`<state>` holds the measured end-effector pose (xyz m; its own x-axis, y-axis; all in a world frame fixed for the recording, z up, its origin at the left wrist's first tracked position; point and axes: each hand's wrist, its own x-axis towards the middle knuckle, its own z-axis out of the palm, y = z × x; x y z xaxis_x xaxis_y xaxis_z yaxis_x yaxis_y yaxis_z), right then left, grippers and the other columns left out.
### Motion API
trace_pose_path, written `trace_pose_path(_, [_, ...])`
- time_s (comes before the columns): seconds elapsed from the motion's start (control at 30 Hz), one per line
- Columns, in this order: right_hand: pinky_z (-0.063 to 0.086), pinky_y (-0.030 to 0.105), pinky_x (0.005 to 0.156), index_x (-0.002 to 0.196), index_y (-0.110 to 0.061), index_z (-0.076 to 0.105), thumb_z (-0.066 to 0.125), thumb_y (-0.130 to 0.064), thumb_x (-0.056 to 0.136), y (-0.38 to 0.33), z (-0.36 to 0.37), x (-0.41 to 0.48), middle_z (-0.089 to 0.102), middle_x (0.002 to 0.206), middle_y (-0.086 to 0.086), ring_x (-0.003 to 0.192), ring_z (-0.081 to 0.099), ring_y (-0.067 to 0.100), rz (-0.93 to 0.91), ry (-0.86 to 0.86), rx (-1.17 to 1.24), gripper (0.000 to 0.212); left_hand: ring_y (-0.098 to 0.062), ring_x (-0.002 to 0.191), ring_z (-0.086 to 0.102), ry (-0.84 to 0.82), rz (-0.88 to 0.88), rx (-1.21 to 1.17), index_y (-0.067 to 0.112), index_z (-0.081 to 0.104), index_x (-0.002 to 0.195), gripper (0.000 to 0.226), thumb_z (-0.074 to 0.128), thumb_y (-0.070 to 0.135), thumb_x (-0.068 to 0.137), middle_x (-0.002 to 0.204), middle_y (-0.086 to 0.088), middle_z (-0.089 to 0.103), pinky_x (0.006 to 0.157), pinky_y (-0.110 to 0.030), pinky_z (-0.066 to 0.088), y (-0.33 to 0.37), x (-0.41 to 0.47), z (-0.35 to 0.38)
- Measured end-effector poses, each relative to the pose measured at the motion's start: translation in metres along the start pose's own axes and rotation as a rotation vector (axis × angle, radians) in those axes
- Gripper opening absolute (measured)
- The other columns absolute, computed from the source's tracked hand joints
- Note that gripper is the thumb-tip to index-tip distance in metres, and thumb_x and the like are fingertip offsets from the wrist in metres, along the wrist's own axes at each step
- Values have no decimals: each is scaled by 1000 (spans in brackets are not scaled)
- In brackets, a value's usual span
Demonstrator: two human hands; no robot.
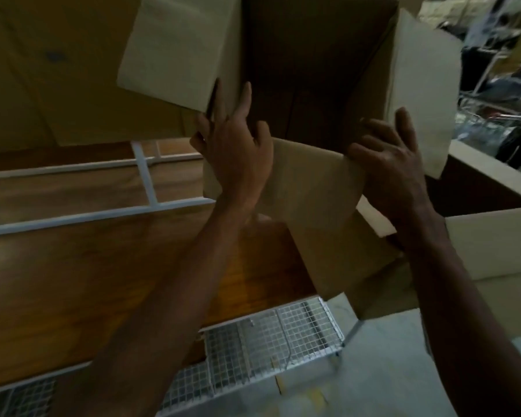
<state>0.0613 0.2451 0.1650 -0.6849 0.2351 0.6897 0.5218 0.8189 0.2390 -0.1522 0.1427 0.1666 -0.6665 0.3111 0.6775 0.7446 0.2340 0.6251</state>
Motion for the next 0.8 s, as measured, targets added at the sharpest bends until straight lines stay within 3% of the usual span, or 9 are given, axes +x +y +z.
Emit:
trace_pose_path(0.1, [14,70,119,111,-10,69,52,-21,93,48,-8,-9,72,112,18,139,47,38,3,58,-29,28,-28,151,27,28,49,-42,37,50,150,61,49,35,90,168,4,30,103,-24,6,42,-2,28])
trace_pose_path(0.17, [13,70,120,111,-11,69,61,-19,92,81,-12,-17,71,111,17,140,46,37,-8,75,-47,21,-28,151,25,42,48,-71,37,50,150,60,50,33,90,169,4,29,102,-23,4,70,-8,49])
trace_pose_path(0.3, [13,71,119,109,-10,67,76,-18,86,165,-14,-38,70,110,18,139,46,38,-44,87,-51,26,-30,148,29,66,48,-88,36,52,150,60,50,31,90,169,3,30,106,-28,10,131,-30,99])
trace_pose_path(0.4, [15,75,116,109,-7,65,60,-24,92,229,-17,-60,69,108,24,137,48,43,-89,89,14,25,-29,144,36,88,42,-67,35,53,149,60,49,34,89,168,2,32,112,-37,24,177,-52,139])
trace_pose_path(0.47, [15,77,114,107,-3,67,48,-29,93,265,-23,-76,69,106,26,135,50,45,-85,84,45,35,-30,143,37,75,32,-64,35,54,148,60,49,35,89,167,1,33,113,-41,29,206,-67,160])
trace_pose_path(0.6, [13,73,118,105,-5,66,49,-24,91,326,-28,-103,69,104,23,137,48,43,-91,62,60,29,-27,136,40,54,37,-42,34,55,148,60,48,34,88,167,1,34,105,-41,37,256,-91,193])
trace_pose_path(0.8, [13,73,118,104,-1,67,51,-13,90,378,-24,-132,70,106,25,136,48,45,-81,41,131,24,-28,136,40,7,34,-4,34,53,149,59,47,37,90,168,-1,31,108,-42,38,293,-124,219])
